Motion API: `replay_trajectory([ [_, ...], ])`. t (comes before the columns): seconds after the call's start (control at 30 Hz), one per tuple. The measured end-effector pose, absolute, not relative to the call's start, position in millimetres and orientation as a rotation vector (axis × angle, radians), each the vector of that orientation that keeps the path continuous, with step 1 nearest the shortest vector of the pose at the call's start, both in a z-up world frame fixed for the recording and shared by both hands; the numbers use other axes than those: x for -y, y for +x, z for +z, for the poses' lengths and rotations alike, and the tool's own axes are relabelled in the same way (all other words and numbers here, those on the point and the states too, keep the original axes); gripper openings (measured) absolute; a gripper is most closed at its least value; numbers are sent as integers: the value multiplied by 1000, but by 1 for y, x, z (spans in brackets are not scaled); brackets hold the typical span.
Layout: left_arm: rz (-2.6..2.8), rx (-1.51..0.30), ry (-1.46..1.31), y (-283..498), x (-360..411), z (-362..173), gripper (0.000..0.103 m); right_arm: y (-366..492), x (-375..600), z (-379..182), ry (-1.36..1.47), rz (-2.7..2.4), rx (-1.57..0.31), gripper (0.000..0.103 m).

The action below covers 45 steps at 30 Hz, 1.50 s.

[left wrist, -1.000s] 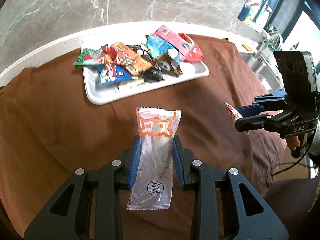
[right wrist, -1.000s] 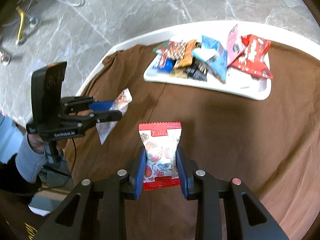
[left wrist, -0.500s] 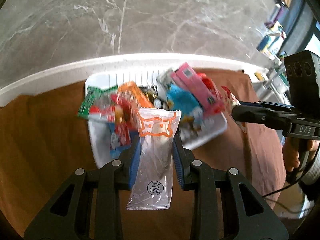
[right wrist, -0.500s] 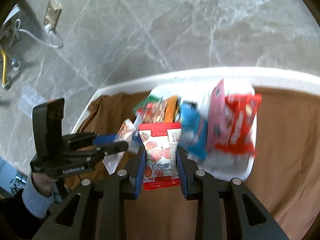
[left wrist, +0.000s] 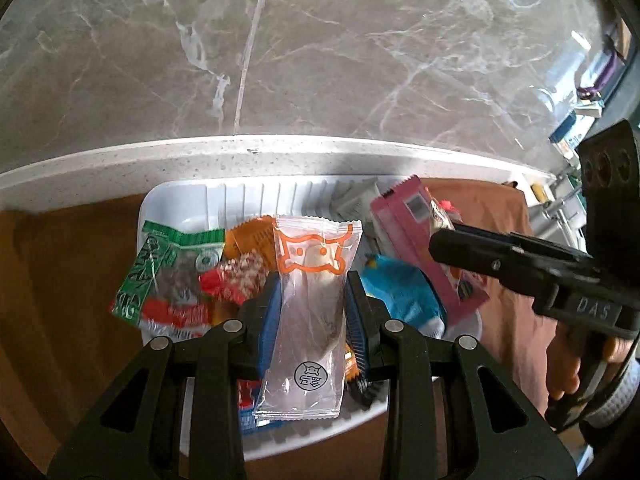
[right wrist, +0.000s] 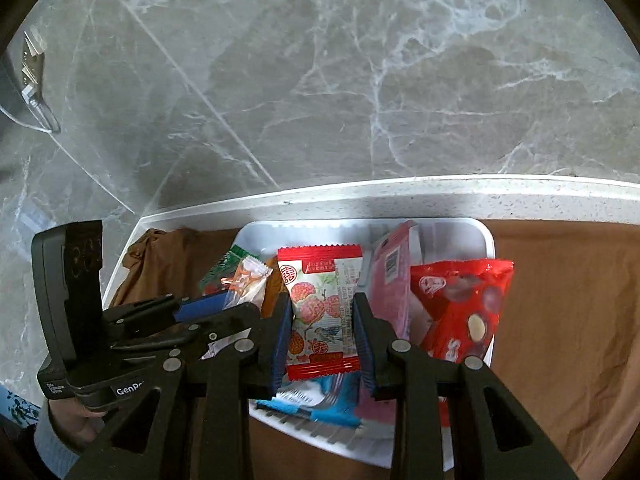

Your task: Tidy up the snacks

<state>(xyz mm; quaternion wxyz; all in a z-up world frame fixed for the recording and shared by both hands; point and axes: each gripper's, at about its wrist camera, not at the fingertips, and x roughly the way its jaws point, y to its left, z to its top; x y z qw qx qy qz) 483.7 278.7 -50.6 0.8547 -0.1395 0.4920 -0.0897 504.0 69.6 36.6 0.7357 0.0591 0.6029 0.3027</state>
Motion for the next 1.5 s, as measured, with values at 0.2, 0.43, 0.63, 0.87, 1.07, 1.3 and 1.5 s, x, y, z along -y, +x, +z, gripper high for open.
replay_trajectory([
  [0.2, -173, -1013, -338, 491, -279, -59, 56, 504, -75, 36, 76, 647, -1289, 39],
  [0.43, -145, -967, -310, 480, -278, -44, 59, 498, -65, 53, 113, 649, -1255, 40],
  [0.63, -113, -924, -266, 453, -277, -20, 61, 475, -56, 81, 117, 651, -1205, 42],
  [0.87, -66, -876, -216, 400, -263, 14, 69, 419, -38, 119, 23, 616, -1130, 56],
  [1.07, -16, -847, -142, 349, -239, 47, 80, 372, -13, 155, -40, 542, -1043, 79],
  [1.3, -5, -794, -59, 298, -199, 87, 91, 338, 14, 199, -57, 474, -940, 99],
  [1.5, -17, -743, 7, 266, -168, 118, 91, 318, 26, 225, -56, 455, -881, 100],
])
